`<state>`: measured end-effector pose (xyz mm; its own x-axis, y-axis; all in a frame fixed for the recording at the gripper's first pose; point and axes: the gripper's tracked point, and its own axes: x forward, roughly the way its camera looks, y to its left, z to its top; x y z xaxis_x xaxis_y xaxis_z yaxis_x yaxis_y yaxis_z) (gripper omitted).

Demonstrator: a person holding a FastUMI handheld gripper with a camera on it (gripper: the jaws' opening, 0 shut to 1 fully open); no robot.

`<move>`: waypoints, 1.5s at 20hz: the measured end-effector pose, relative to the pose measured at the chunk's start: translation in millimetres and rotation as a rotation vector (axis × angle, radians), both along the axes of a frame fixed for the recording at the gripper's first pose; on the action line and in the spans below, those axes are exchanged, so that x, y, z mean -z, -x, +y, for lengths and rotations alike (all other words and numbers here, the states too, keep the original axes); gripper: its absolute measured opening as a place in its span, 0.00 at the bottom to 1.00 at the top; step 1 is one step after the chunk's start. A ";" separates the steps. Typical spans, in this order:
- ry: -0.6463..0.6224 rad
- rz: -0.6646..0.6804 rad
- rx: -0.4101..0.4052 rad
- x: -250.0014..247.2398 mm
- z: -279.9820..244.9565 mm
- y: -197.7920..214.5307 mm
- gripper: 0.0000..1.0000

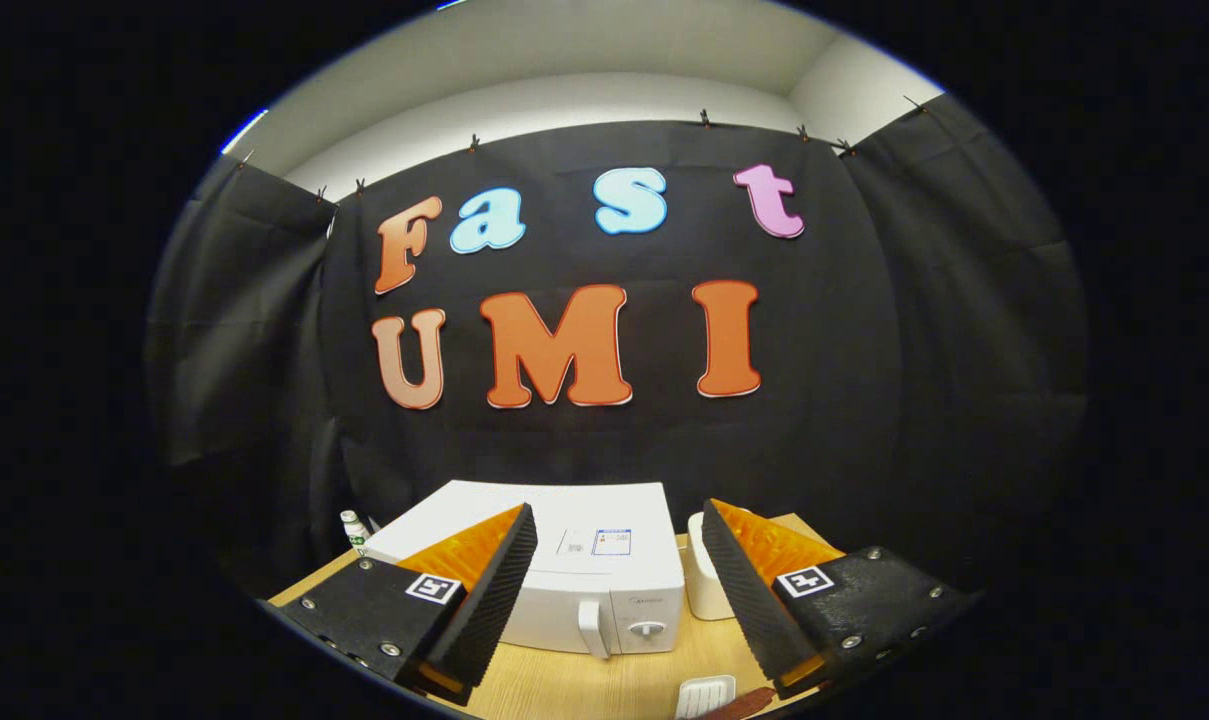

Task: Open the microwave, put the food inside, and close the microwave door.

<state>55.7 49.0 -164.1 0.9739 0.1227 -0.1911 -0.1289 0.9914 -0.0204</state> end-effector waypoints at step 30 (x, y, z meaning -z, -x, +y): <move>0.136 0.423 0.010 274.1 25.8 -30.6 0.37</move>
